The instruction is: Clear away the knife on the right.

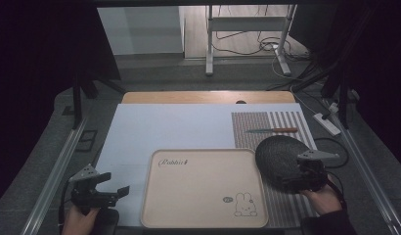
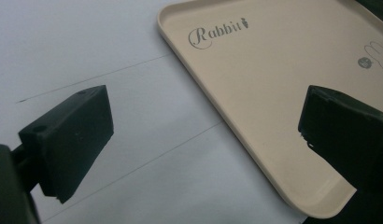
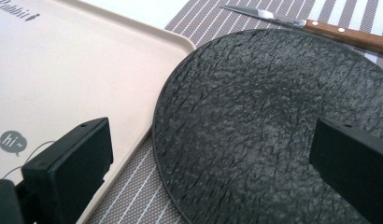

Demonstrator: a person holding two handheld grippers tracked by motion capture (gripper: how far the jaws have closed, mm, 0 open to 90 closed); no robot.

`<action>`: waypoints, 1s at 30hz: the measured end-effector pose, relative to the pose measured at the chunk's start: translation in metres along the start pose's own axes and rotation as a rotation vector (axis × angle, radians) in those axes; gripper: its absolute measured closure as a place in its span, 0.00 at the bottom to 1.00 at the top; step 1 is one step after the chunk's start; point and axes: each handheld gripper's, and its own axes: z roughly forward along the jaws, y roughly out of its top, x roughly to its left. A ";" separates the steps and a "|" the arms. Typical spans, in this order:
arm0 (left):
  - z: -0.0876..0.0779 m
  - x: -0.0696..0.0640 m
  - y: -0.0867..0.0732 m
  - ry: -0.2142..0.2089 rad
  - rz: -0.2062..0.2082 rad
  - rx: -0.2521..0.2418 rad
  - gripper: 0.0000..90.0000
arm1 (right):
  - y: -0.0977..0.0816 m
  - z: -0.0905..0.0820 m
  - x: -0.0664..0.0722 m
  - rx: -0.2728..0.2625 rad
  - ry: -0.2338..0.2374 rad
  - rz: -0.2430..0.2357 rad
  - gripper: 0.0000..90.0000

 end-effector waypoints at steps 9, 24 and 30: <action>0.000 0.001 0.000 -0.003 -0.003 0.000 0.04 | 0.010 0.009 -0.009 0.016 0.011 0.029 0.00; 0.000 0.001 0.000 -0.004 -0.011 0.000 0.04 | 0.031 0.036 -0.038 0.029 -0.018 0.032 0.00; 0.000 0.001 0.000 -0.001 -0.008 0.002 0.04 | 0.039 0.049 -0.046 0.045 -0.037 0.020 0.00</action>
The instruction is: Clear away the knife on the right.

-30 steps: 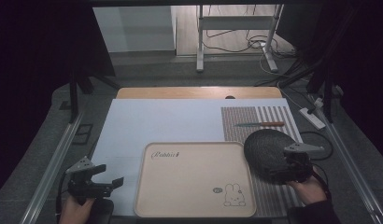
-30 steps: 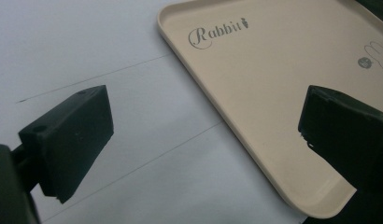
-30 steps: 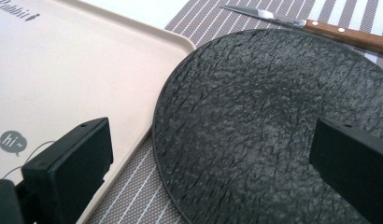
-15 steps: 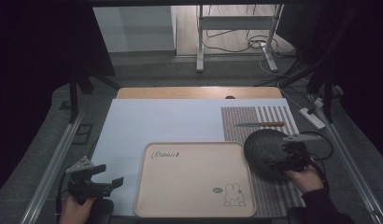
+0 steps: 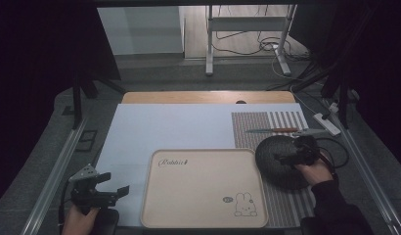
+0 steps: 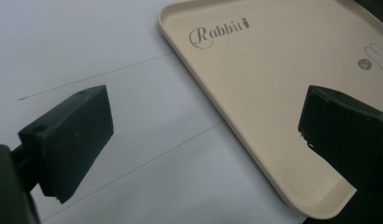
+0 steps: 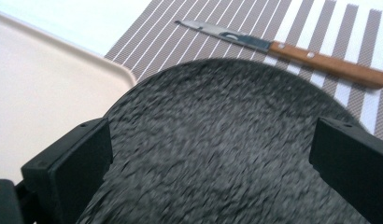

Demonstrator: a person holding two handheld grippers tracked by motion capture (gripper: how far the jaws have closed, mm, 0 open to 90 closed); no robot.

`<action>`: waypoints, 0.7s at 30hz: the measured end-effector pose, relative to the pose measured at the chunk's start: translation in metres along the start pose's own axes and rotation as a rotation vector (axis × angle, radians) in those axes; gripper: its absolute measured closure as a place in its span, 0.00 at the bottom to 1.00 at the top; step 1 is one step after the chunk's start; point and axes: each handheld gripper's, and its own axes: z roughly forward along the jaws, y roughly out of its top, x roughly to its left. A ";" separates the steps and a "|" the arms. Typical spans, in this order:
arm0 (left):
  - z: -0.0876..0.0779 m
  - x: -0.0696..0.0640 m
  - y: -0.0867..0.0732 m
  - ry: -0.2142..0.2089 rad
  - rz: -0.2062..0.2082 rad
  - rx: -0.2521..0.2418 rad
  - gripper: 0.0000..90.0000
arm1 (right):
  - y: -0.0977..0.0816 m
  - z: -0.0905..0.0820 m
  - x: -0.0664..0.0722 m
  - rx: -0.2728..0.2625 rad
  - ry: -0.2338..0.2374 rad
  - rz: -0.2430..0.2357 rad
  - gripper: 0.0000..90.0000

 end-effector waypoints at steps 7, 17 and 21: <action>0.000 0.000 0.000 0.001 0.002 0.001 0.04 | 0.012 0.010 -0.007 -0.001 -0.006 0.006 0.00; 0.000 0.000 0.000 -0.001 0.003 0.002 0.04 | 0.026 0.032 -0.021 0.031 -0.024 0.026 0.00; 0.000 0.000 0.000 -0.001 0.004 0.002 0.04 | 0.032 0.042 -0.027 0.055 -0.039 0.035 0.00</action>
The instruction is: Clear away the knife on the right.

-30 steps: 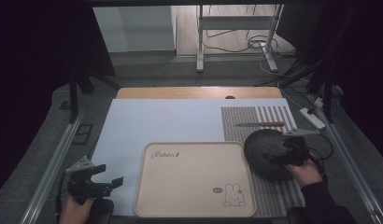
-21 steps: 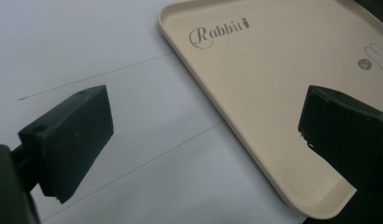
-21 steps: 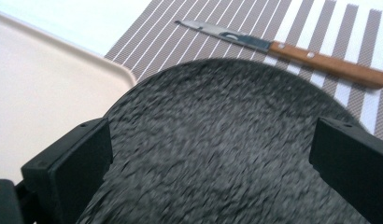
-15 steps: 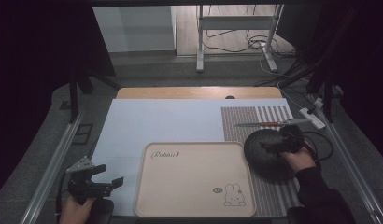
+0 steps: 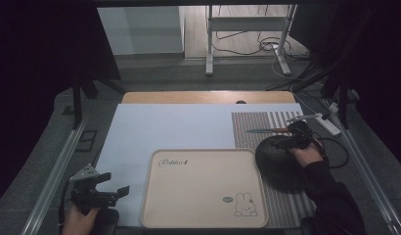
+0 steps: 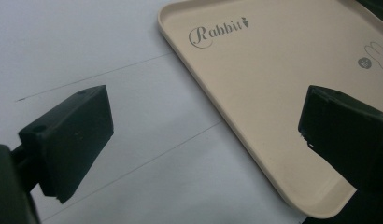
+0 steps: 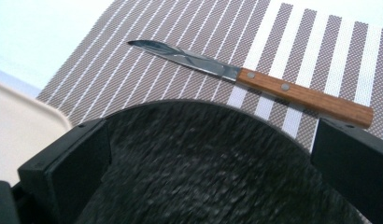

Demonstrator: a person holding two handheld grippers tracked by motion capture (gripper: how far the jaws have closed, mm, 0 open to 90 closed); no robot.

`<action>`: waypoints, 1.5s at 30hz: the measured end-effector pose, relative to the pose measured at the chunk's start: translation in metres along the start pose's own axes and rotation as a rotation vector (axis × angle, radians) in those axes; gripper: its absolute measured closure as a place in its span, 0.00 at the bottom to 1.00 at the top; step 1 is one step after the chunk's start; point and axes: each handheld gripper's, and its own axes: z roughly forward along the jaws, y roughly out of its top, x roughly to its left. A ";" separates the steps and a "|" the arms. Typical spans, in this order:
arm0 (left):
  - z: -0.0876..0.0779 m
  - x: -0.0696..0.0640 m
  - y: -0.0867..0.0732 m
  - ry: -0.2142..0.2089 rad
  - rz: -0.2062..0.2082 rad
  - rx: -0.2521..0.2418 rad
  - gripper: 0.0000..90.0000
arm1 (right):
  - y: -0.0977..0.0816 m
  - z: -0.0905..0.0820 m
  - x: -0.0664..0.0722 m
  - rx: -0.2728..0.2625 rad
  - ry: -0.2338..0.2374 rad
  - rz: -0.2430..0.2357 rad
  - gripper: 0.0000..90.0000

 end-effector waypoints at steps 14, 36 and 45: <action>0.000 0.000 0.000 -0.002 0.000 -0.002 0.04 | 0.021 0.023 -0.022 0.056 -0.071 0.042 0.00; 0.000 0.001 0.000 -0.005 -0.002 -0.002 0.04 | 0.044 0.046 -0.052 0.109 -0.114 0.028 0.29; 0.000 0.001 0.000 -0.004 -0.002 0.001 0.04 | 0.047 0.052 -0.076 0.171 -0.135 -0.002 0.99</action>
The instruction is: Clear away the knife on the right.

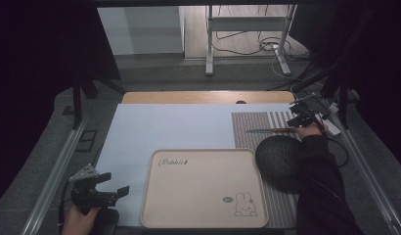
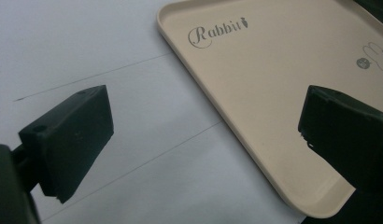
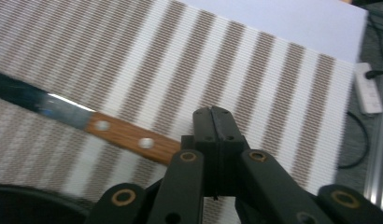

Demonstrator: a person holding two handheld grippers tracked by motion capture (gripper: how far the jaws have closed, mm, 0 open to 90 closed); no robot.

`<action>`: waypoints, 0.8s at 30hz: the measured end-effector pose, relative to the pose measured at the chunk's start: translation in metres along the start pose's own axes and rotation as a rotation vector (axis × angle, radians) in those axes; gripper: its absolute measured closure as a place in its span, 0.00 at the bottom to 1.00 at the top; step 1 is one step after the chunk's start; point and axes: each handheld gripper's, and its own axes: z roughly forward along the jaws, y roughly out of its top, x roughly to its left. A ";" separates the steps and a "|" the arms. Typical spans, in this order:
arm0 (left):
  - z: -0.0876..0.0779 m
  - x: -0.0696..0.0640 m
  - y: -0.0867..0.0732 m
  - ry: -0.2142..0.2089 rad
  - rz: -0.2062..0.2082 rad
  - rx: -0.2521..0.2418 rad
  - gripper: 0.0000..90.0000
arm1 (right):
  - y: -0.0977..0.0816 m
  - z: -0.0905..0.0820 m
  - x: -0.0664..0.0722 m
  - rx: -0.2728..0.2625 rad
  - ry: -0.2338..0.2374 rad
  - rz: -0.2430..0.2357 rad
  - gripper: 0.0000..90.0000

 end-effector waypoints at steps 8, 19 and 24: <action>0.000 0.000 0.000 0.001 0.000 0.003 0.04 | -0.010 0.010 -0.015 0.045 0.014 -0.001 0.99; 0.001 -0.001 0.001 0.006 0.010 0.009 0.04 | -0.023 -0.002 -0.010 0.098 0.095 -0.038 0.99; 0.001 -0.002 0.001 0.007 0.010 0.011 0.04 | -0.026 -0.006 -0.008 0.121 0.124 -0.049 0.99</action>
